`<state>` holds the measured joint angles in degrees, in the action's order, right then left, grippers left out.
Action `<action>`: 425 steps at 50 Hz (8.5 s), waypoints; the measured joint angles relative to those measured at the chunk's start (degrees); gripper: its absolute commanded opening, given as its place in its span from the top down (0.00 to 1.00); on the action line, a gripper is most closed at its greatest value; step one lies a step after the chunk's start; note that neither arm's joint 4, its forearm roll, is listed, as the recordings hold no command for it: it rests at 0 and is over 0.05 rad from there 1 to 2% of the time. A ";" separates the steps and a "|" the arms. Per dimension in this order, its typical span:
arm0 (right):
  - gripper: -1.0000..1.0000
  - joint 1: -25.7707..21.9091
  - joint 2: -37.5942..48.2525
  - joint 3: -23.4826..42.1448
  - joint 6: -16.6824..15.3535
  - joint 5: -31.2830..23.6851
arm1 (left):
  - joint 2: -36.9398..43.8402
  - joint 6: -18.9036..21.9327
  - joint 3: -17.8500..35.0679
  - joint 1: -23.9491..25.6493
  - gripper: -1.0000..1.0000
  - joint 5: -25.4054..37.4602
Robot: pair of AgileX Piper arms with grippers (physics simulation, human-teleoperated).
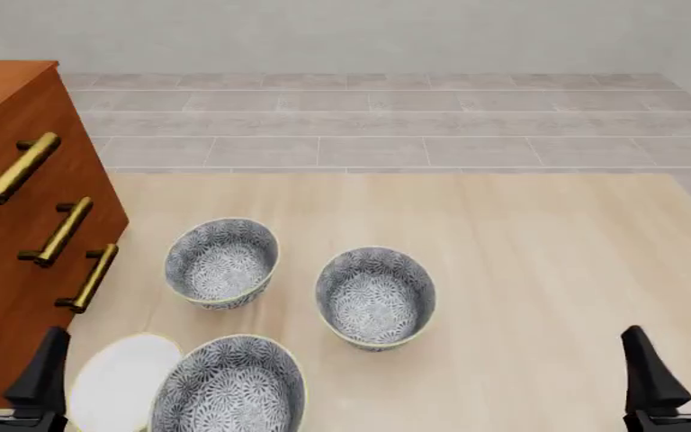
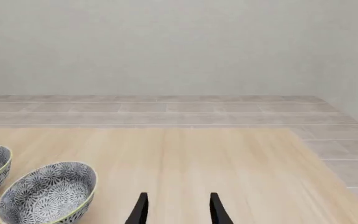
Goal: Stack the bowl at the front on the bowl in the middle.
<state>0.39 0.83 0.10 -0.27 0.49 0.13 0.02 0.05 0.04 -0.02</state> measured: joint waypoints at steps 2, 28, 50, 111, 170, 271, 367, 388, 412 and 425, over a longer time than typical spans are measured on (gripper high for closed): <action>0.00 -0.07 -0.07 0.04 0.05 -0.08 | 0.08 0.02 0.04 0.03 0.00 -0.02; 0.00 -0.36 -0.52 0.07 0.07 -0.43 | 2.60 -1.23 0.90 0.42 0.00 -0.50; 0.00 -0.39 -0.55 -0.01 -0.12 -0.36 | 15.01 -8.51 8.08 4.91 0.00 -0.99; 0.00 -0.42 0.21 -0.07 -0.14 0.45 | 61.67 -15.28 23.74 7.72 0.00 -10.81; 0.00 -0.42 0.28 -0.07 -0.14 0.51 | 88.47 -15.85 29.29 4.26 0.00 -24.04; 0.00 -0.42 0.27 -0.07 -0.14 0.51 | 86.03 -20.38 36.60 6.75 1.00 -15.95; 0.00 -0.42 0.27 -0.07 -0.14 0.51 | 83.72 -22.87 46.97 33.24 1.00 -5.95; 0.00 -0.42 0.26 -0.07 -0.15 0.51 | 89.52 -22.97 49.65 35.40 1.00 -7.40; 0.00 -0.42 0.27 -0.07 -0.14 0.51 | 93.64 -23.03 50.23 36.65 1.00 -8.94; 0.00 -0.42 0.27 -0.07 -0.15 0.51 | 95.50 -23.00 50.28 36.45 1.00 -9.83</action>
<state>-0.04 1.09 0.03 -0.42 1.00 95.63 -22.98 50.33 36.49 -9.85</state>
